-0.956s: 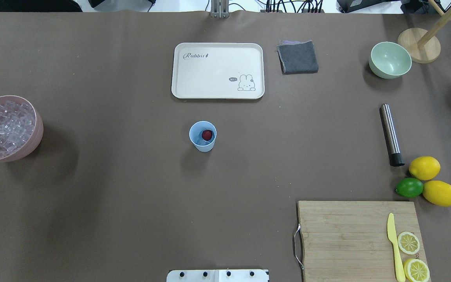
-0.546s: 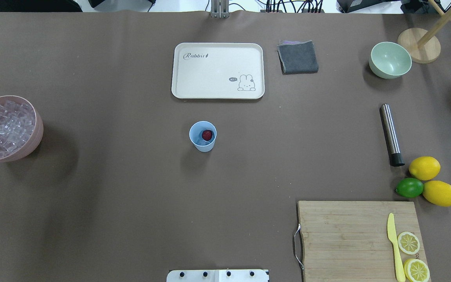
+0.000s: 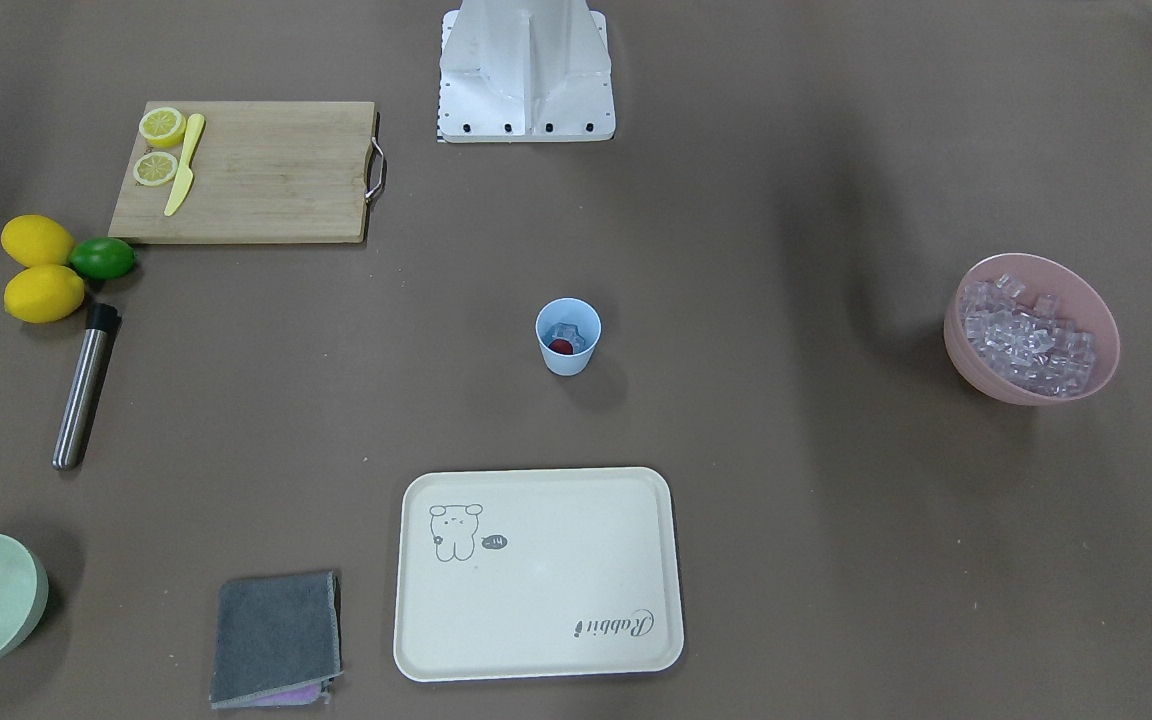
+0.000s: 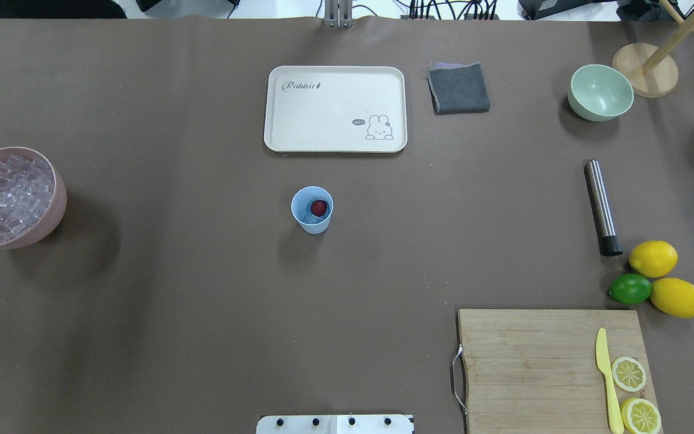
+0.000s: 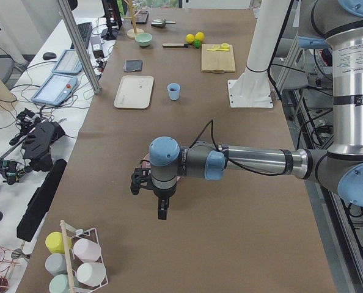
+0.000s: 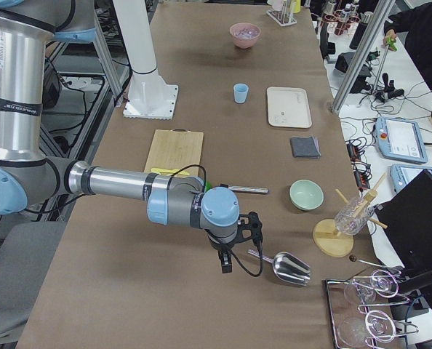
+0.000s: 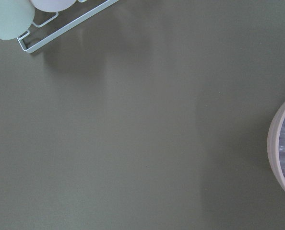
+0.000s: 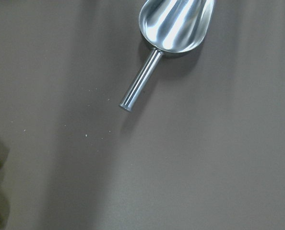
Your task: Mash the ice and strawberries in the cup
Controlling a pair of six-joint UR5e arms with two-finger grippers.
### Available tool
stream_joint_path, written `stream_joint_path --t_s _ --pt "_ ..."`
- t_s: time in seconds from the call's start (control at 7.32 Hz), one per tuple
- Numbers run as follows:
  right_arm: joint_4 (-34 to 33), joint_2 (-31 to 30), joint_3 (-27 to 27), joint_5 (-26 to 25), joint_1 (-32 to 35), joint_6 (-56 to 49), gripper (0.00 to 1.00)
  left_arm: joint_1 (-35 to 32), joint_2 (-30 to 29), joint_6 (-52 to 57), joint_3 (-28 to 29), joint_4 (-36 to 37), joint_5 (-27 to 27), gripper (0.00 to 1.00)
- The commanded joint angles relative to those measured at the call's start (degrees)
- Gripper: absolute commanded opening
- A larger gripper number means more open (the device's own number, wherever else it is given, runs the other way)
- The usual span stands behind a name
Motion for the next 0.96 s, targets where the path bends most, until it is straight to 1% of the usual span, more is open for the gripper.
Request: stream_joint_path --t_s 0.0,0.14,0.55,0.68,0.82 --pt "0.6 -1.47 -0.39 0.04 -0.16 -0.35 1.0 -0.19 0.52 0.04 -0.63 -0.1 -0.09 0.98" --pt "-0.1 -1.12 -0.13 -2.57 -0.51 -0.26 1.0 -0.19 0.0 0.04 -0.63 -0.1 -0.09 0.98" --pt "-0.19 -1.9 0.22 -3.91 -0.34 -0.09 1.0 -0.28 -0.79 0.3 -0.63 -0.19 -0.27 0.98" --pt "-2.19 -1.21 0.92 -5.31 -1.21 0.09 1.0 -0.54 -0.88 0.39 -0.28 -0.19 -4.19 0.98" --pt "-4.91 -0.16 3.02 -5.23 -1.39 0.18 1.0 -0.8 -1.67 0.39 0.51 -0.02 -6.66 0.98"
